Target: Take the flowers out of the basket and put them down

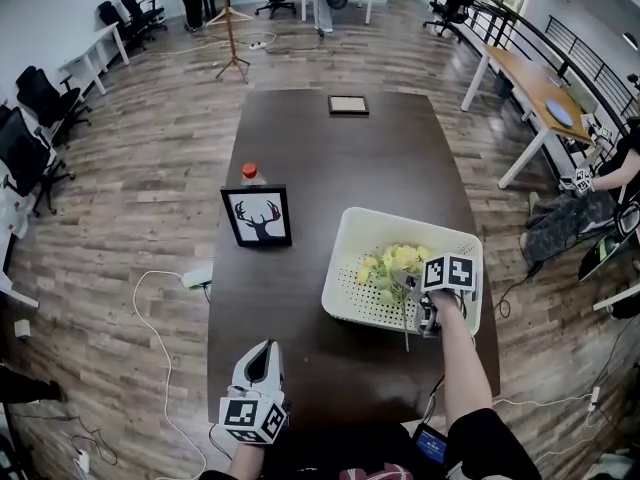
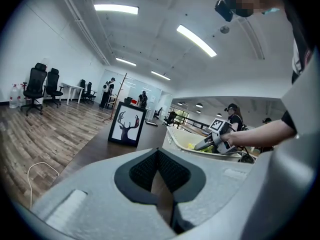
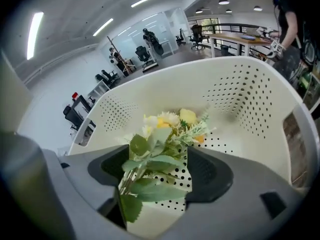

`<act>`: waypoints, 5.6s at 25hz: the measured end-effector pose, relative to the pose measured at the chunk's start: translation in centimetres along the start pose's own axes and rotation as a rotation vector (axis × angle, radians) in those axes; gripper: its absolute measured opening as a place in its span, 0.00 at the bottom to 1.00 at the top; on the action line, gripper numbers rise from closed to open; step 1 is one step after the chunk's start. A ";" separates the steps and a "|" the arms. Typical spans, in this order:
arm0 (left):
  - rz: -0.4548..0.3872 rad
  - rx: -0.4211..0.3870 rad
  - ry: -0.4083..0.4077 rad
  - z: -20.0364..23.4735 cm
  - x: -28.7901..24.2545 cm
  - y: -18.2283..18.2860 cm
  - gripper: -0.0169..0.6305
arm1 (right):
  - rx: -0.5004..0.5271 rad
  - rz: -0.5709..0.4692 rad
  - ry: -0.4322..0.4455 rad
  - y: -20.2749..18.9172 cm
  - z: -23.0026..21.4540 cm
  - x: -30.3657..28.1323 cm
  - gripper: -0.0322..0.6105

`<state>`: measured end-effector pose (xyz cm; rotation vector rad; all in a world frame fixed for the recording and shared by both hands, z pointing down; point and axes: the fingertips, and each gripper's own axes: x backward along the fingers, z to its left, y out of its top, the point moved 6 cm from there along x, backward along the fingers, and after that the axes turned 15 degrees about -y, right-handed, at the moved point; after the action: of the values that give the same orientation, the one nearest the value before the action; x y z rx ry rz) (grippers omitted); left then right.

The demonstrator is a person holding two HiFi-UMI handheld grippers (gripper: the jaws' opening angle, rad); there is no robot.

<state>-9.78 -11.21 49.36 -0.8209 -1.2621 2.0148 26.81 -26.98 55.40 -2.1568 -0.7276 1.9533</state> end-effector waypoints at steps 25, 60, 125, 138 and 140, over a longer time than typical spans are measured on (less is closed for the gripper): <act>0.041 0.026 -0.020 0.6 -2.2 -0.6 0.04 | -0.005 0.253 0.190 -1.7 1.4 -3.9 0.46; 0.013 0.021 -0.060 -0.6 0.2 -0.8 0.04 | -0.053 -0.003 0.208 -0.5 2.0 2.5 0.17; -0.008 -0.019 -0.037 -1.9 5.5 -1.7 0.04 | 0.276 -0.639 0.449 -8.5 11.1 16.8 0.17; -0.012 -0.017 -0.011 -0.6 7.1 -1.3 0.04 | 0.388 -0.580 0.492 -11.8 15.3 15.4 0.17; -0.012 -0.014 -0.009 -0.4 7.3 -1.3 0.04 | 0.388 -0.569 0.506 -12.4 15.9 15.1 0.17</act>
<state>-13.80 -4.94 49.15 -0.8091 -1.2843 2.0046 8.85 -12.88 44.70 -1.8198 -0.6915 1.0966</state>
